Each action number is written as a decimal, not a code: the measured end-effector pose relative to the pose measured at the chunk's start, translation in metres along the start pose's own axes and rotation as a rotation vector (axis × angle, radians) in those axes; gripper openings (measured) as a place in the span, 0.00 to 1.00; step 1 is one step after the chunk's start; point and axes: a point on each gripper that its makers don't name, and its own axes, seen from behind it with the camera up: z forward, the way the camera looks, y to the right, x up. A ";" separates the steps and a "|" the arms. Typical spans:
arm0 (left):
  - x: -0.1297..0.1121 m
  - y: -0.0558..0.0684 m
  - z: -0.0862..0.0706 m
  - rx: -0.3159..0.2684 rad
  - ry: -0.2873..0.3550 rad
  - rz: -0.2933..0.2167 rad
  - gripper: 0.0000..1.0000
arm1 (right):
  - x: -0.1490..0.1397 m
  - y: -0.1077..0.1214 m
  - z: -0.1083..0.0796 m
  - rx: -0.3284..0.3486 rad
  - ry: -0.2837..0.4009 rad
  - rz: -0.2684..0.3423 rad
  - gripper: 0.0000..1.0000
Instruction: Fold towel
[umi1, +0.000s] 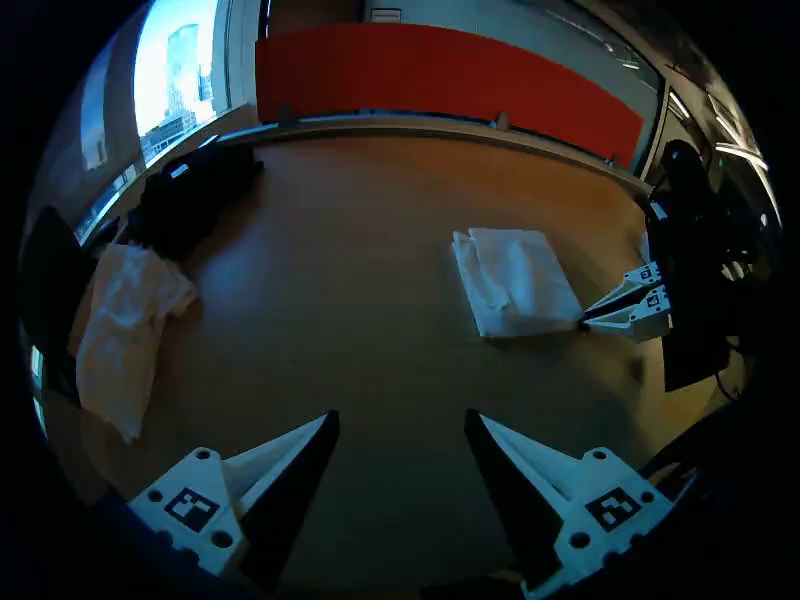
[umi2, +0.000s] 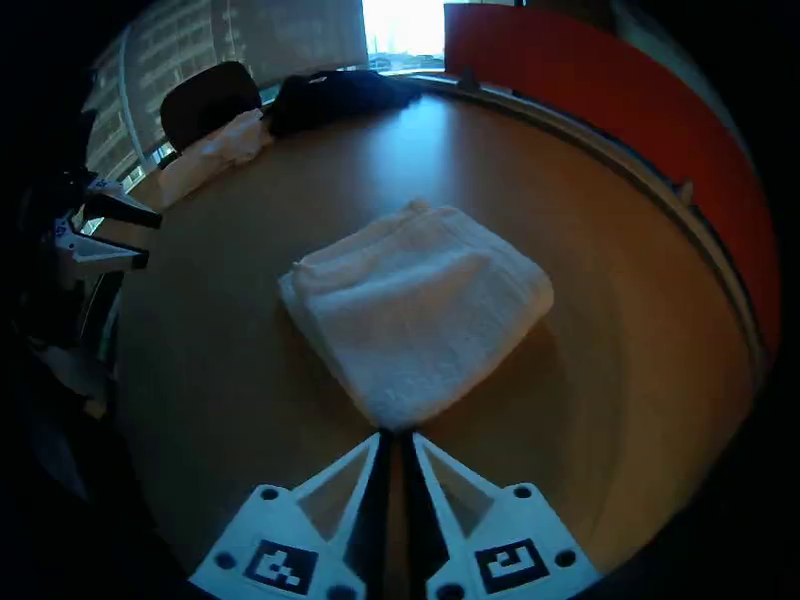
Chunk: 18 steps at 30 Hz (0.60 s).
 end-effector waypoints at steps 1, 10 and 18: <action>0.000 0.000 0.000 0.000 0.001 0.000 0.93 | 0.000 0.000 0.000 0.001 0.003 0.002 0.05; 0.000 0.001 0.000 -0.007 0.004 0.002 0.93 | 0.009 0.002 -0.006 -0.012 0.026 -0.011 0.03; 0.003 0.001 -0.002 -0.014 0.018 0.006 0.93 | 0.045 0.008 -0.025 -0.023 0.083 -0.039 0.03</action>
